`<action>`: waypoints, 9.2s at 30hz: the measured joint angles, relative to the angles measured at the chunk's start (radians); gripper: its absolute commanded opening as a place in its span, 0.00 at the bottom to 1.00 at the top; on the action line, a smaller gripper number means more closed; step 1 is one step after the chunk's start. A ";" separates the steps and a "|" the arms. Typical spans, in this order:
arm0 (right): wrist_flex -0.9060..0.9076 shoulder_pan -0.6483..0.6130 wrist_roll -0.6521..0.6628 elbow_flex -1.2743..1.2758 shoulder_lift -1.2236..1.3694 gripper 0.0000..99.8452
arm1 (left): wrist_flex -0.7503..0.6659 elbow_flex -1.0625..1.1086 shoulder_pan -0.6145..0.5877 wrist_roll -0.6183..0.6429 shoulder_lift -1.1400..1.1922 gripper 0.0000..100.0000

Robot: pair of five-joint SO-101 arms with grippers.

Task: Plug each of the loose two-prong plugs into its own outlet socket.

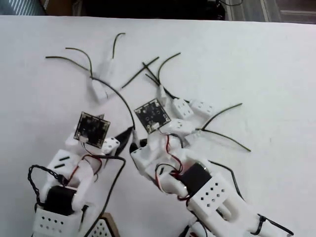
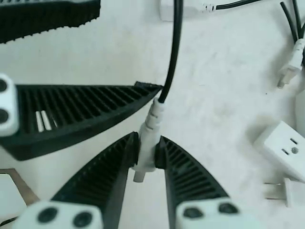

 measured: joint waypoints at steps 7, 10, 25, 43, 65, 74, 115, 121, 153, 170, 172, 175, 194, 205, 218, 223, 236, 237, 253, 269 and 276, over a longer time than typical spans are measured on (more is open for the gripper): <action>0.032 -0.021 0.000 0.000 -0.141 0.02 | -0.003 0.000 -0.035 0.000 0.000 0.29; 0.044 -0.023 0.000 0.040 -0.199 0.02 | -0.003 0.000 -0.032 0.000 0.000 0.29; 0.020 -0.015 0.000 0.098 -0.222 0.02 | 0.152 -0.121 0.144 0.000 -0.012 0.29; -0.109 0.559 -0.084 0.029 -0.232 0.02 | 0.038 -0.106 0.043 -0.058 0.054 0.29; -0.164 0.767 -0.195 0.029 -0.233 0.02 | 0.026 -1.068 0.238 0.282 1.576 0.29; -0.187 0.850 -0.235 0.026 -0.233 0.02 | 0.026 -1.341 0.315 0.460 1.926 0.29; -0.190 0.847 -0.236 0.026 -0.233 0.02 | 0.436 -1.837 0.327 0.598 2.203 0.37; -0.190 0.847 -0.236 0.026 -0.233 0.02 | 0.361 -1.769 0.327 0.641 2.203 0.32; -0.190 0.847 -0.236 0.026 -0.233 0.02 | 0.493 -1.766 0.235 0.126 2.203 0.24; -0.190 0.847 -0.236 0.026 -0.233 0.02 | 0.437 -1.915 0.101 0.222 2.209 0.29; -0.190 0.847 -0.236 0.026 -0.233 0.02 | 0.436 -1.923 0.095 0.198 2.240 0.29; -0.190 0.847 -0.236 0.026 -0.233 0.02 | 0.414 -1.926 0.097 0.187 2.308 0.29; -0.190 0.845 -0.236 0.026 -0.233 0.02 | 0.468 -2.051 0.262 0.184 2.410 0.29; -0.190 0.845 -0.236 0.026 -0.233 0.02 | 0.414 -2.064 0.258 0.186 2.501 0.22; -0.190 0.847 -0.236 0.026 -0.235 0.02 | 0.509 -2.104 0.269 -0.081 2.499 0.02; -0.190 0.847 -0.236 0.026 -0.235 0.02 | 0.706 -2.148 0.258 -0.112 2.495 0.02; -0.190 0.772 -0.196 0.026 -0.235 0.02 | 0.918 -2.154 0.137 -0.115 2.325 0.02; -0.190 0.770 -0.193 0.026 -0.235 0.02 | 0.918 -2.147 0.129 -0.115 2.302 0.02; -0.190 0.732 -0.193 0.026 -0.235 0.02 | 0.618 -1.329 0.114 -0.115 1.622 0.02; -0.190 0.694 -0.193 0.026 -0.235 0.02 | 0.054 -0.641 0.072 -0.279 1.430 0.10; -0.190 0.692 -0.143 0.043 -0.233 0.02 | -0.014 -0.563 0.072 -0.161 1.430 0.30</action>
